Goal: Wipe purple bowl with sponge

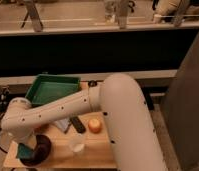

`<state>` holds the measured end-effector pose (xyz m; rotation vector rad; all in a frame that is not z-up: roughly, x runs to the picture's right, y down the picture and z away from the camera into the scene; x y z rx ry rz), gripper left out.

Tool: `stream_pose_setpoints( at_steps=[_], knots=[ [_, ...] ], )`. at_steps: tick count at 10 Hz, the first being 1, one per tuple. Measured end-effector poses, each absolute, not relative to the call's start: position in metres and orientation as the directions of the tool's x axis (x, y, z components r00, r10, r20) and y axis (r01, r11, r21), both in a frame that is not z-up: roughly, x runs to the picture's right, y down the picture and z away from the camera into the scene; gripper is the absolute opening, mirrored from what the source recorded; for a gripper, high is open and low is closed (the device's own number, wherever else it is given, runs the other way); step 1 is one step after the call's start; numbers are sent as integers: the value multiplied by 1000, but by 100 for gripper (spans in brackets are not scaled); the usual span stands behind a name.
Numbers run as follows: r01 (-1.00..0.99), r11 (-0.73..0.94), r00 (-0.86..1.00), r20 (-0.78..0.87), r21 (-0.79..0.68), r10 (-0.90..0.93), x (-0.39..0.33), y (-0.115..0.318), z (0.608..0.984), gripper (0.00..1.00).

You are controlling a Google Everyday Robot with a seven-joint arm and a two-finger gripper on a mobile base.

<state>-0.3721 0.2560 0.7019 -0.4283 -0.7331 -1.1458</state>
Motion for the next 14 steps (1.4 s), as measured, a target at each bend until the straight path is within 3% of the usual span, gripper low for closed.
stream_pose_setpoints(
  at_steps=[14],
  knots=[
    [919, 390, 315, 708, -60, -632, -310, 267, 713, 0]
  ],
)
